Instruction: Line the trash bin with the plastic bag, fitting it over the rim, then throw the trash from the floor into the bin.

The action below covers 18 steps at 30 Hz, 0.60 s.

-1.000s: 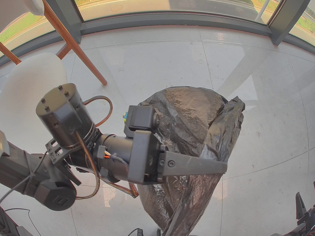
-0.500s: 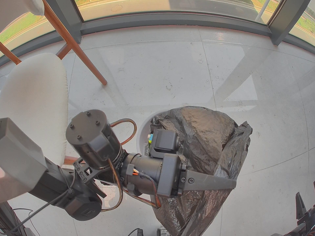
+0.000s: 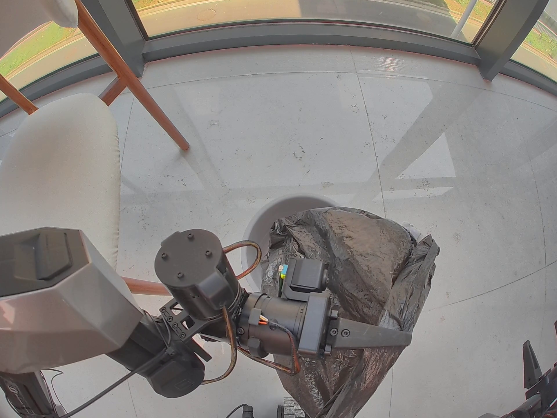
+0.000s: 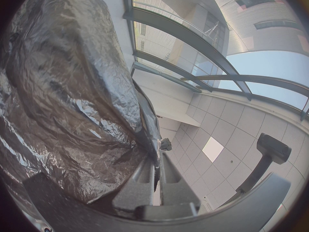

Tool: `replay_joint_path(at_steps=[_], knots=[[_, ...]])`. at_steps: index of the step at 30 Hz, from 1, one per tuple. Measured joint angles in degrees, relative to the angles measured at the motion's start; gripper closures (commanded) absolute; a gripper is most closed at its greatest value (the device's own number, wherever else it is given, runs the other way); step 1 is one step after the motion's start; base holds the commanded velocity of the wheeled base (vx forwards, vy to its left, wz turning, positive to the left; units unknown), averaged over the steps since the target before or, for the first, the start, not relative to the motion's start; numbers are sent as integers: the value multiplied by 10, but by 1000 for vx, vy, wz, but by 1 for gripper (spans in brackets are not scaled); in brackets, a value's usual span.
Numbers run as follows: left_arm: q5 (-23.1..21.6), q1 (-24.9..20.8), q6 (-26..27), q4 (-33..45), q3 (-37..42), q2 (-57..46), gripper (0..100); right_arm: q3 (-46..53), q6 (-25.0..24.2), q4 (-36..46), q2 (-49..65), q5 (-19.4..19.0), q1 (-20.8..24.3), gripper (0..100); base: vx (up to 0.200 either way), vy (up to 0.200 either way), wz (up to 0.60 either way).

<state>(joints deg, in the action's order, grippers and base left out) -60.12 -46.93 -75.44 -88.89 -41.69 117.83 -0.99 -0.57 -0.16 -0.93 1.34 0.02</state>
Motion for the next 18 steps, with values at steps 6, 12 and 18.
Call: replay_joint_path(at_steps=[6,12,18], knots=[[15,2,-3,-1,-5,17,100,0,0,0,0,0,0,0,0,0,0],[18,17,-2,-1,-19,33,100,0,0,0,0,0,0,0,0,0,0],[29,39,0,-1,-43,49,100,0,-1,0,0,0,0,0,0,0,0]])
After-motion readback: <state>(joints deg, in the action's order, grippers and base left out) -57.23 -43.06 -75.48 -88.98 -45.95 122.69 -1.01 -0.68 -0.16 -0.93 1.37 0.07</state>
